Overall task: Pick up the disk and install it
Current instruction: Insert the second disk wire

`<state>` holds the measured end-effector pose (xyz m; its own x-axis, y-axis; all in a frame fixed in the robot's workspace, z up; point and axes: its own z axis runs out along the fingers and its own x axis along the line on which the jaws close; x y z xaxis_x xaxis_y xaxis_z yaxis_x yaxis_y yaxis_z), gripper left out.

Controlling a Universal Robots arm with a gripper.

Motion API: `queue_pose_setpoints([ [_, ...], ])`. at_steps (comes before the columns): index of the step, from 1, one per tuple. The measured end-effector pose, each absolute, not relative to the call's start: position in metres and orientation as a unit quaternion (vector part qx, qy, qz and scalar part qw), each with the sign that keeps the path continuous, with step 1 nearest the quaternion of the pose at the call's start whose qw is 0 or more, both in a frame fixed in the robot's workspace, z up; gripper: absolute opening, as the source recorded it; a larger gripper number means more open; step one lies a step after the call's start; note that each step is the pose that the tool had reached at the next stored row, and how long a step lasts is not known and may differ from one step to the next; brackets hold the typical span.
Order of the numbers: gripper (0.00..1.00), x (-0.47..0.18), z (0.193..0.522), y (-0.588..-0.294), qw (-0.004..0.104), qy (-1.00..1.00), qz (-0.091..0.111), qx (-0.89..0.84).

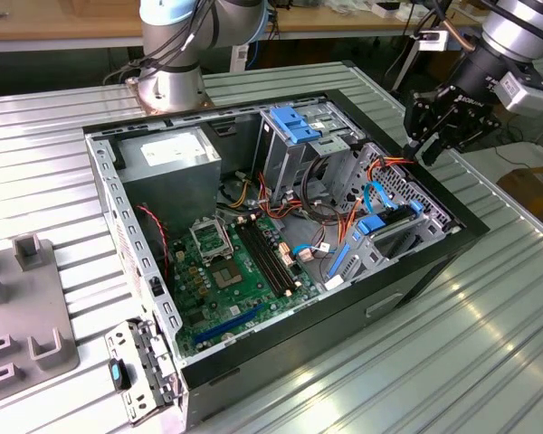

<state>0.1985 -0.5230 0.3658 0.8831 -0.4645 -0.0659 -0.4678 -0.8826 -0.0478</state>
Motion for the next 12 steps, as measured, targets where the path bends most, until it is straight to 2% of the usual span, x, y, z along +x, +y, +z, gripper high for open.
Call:
queue_pose_setpoints([
  [7,0.40,0.1985,0.3658,-0.5230,0.031,0.240,0.026,-0.970],
  [8,0.33,0.1985,0.3658,-0.5229,0.031,0.240,0.026,-0.970],
  [11,0.33,0.1985,0.3658,-0.5229,0.031,0.240,0.026,-0.970],
  [12,0.25,0.1985,0.3658,-0.5229,0.031,0.240,0.026,-0.970],
])
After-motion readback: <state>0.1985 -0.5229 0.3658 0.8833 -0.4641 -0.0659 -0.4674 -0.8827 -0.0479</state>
